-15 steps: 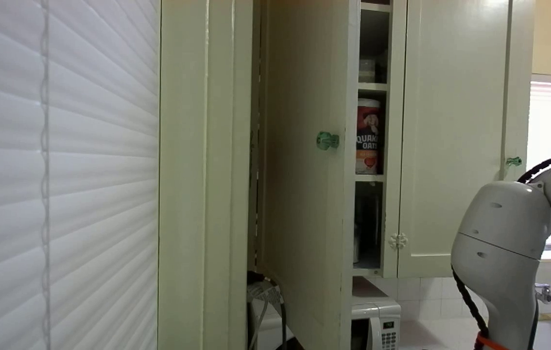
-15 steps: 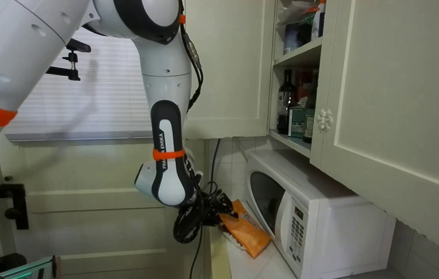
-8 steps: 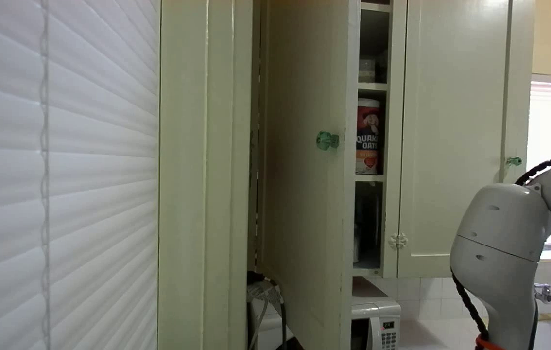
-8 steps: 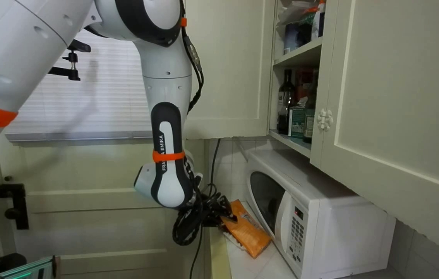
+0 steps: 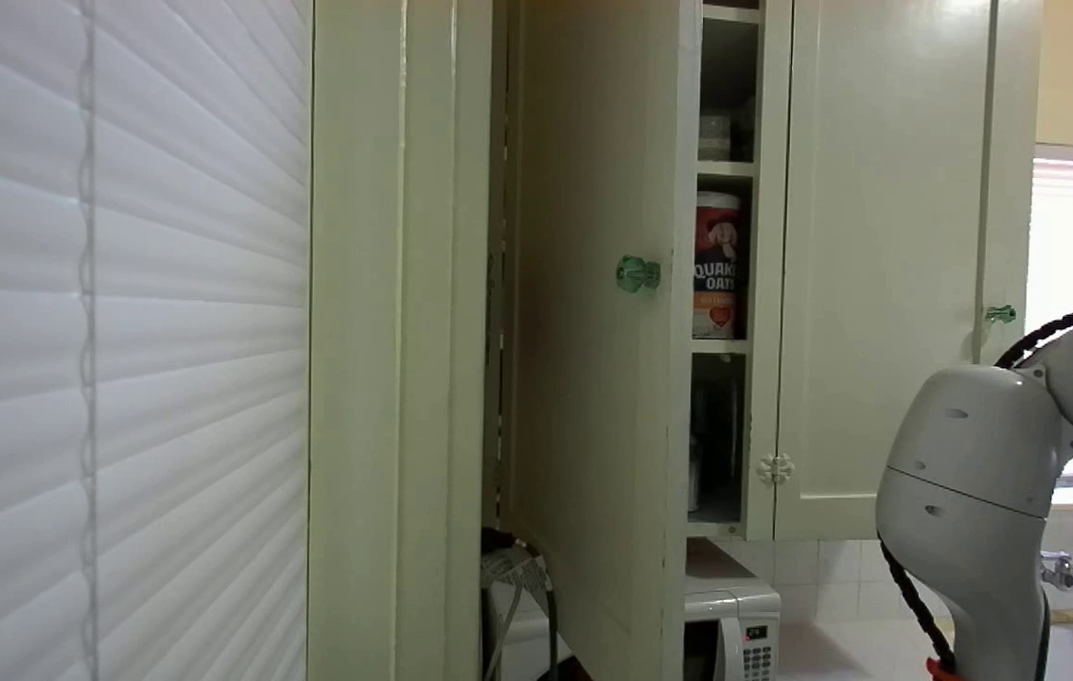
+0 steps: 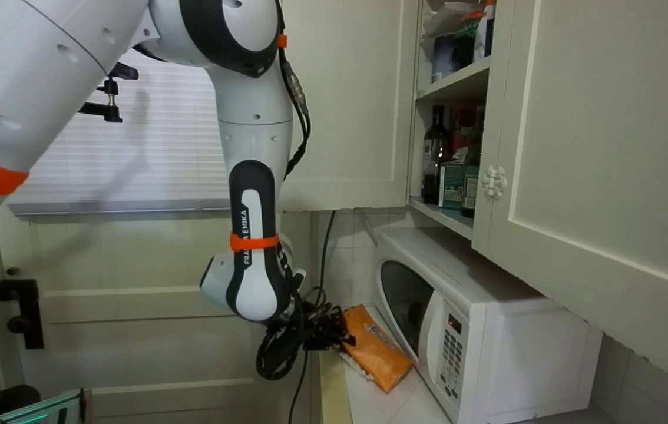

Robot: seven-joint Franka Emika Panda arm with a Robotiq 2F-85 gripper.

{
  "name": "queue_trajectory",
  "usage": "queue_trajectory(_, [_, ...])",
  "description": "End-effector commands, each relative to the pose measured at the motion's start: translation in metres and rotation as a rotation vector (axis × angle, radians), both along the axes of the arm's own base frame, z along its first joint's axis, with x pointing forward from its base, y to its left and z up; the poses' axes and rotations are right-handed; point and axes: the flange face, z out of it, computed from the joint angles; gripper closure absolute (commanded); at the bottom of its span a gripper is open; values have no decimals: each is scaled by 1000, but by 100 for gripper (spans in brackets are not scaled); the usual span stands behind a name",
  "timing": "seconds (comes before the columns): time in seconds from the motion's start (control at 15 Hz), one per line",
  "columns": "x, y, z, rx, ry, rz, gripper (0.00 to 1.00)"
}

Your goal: Put the orange packet into the cupboard

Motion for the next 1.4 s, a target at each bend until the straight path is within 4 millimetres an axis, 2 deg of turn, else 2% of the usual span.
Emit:
queue_trajectory(0.0, [-5,-2,-6,9,-14,4,97])
queue_trajectory(0.27, [-4,-3,1,8,-24,2,100])
queue_trajectory(0.53, [-11,-3,23,34,-61,-34,100])
queue_trajectory(1.33, [-55,-28,118,-13,-184,-110,100])
